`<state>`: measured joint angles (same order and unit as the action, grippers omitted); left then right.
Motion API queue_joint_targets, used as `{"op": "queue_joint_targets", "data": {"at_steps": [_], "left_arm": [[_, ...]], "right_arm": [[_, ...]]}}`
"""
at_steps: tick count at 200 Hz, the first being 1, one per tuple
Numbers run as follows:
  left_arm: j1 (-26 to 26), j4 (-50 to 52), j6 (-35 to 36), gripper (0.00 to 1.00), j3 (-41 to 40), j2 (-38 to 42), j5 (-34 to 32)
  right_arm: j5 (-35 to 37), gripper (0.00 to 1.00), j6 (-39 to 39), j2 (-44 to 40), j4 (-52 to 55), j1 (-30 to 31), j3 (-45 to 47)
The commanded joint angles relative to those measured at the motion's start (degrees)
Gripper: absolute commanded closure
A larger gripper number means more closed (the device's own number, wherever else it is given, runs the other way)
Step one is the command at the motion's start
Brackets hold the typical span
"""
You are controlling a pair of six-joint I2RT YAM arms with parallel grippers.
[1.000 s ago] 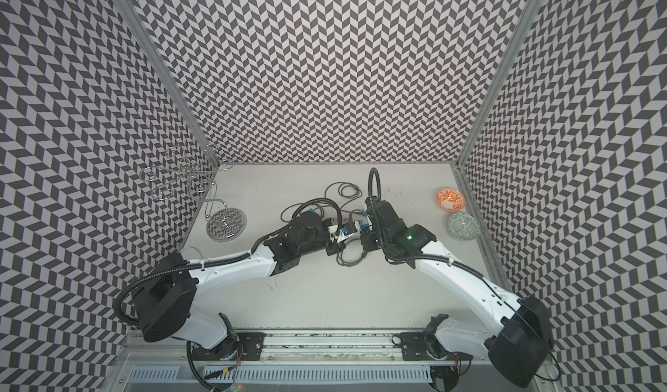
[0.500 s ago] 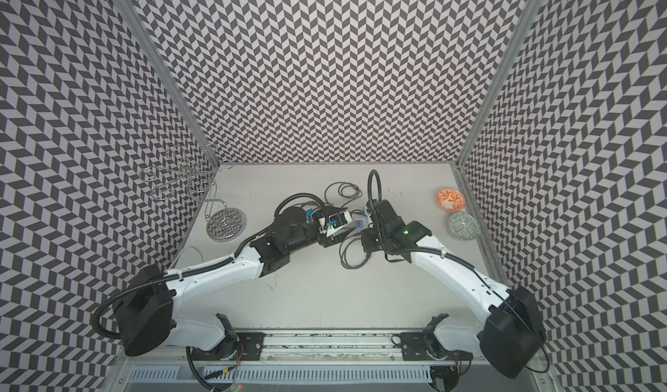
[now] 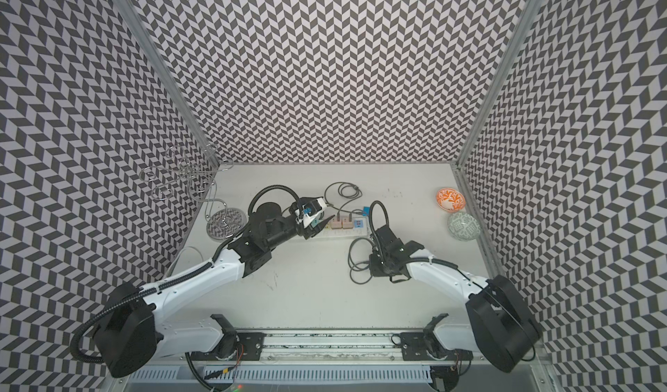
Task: Charge mp3
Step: Place the MP3 player at the center of the board.
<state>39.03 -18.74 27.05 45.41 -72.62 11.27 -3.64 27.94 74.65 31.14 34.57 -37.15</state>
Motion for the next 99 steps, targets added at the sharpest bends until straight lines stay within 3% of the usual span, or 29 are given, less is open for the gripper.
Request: {"op": "queue_joint_targets", "data": {"at_steps": [1,28,47,77,99], "left_arm": [[-0.4,0.1,-0.9,0.34,-0.6,1.0,0.8],[-0.6,0.7,-0.6,0.34,-0.3,0.2,0.8],[-0.9,0.9,-0.6,0.34,-0.2,0.2,0.7],[-1.9,1.1,-1.0,0.34,0.0,0.3,0.6],[-2.9,1.2,-2.0,0.34,0.3,0.3,0.4]], "right_arm": [[0.1,0.81,1.3,-2.0,-7.1,1.1,2.8],[1.8,0.78,2.3,0.2,-10.2,2.1,4.3],[3.6,0.7,3.1,2.0,-10.2,3.1,4.7],[6.8,0.43,4.7,-0.4,-8.6,3.4,3.4],[9.5,0.28,4.0,-2.9,-6.7,3.4,0.7]]}}
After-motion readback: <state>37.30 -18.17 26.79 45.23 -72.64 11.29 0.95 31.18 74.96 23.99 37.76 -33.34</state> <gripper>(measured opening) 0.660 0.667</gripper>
